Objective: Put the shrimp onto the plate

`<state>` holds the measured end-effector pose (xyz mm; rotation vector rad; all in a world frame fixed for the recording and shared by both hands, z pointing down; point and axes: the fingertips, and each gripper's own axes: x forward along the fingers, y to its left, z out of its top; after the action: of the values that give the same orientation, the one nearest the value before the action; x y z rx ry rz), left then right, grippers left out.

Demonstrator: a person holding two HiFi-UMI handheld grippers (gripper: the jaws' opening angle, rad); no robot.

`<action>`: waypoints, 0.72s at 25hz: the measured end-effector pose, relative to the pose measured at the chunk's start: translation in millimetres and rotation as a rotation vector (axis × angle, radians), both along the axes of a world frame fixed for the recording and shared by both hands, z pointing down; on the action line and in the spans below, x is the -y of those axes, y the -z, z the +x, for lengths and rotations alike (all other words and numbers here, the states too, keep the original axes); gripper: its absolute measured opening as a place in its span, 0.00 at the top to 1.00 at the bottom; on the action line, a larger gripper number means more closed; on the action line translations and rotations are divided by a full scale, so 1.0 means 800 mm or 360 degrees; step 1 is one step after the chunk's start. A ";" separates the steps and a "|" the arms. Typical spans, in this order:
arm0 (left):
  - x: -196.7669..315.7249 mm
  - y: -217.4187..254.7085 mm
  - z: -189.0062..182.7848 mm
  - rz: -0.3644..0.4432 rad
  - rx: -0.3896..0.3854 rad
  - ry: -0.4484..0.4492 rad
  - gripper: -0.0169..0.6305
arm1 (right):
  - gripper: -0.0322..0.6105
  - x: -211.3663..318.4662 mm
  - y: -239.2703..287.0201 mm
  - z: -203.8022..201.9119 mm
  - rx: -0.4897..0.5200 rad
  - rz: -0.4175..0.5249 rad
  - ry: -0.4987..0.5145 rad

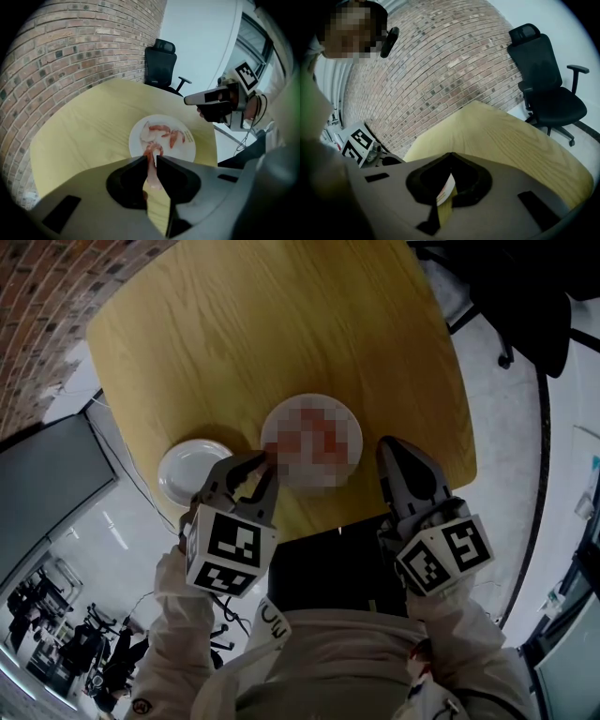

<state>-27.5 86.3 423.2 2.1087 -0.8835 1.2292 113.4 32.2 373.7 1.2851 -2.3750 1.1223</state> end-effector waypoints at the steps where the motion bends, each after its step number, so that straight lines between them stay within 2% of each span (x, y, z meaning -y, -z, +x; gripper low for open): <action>1: 0.001 0.000 0.006 -0.0003 -0.0009 0.0003 0.87 | 0.91 0.001 0.000 0.003 0.0002 -0.0003 -0.0004; 7: 0.006 0.000 0.039 -0.0013 -0.0032 -0.0002 0.87 | 0.91 0.000 -0.002 0.023 0.0012 -0.0013 -0.0008; 18: 0.010 -0.010 0.070 0.0001 0.0000 0.0010 0.87 | 0.91 0.000 -0.010 0.066 0.0030 -0.0036 -0.0018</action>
<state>28.6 78.6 431.5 2.1051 -0.8898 1.2259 166.5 32.5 381.7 1.2873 -2.3645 1.1666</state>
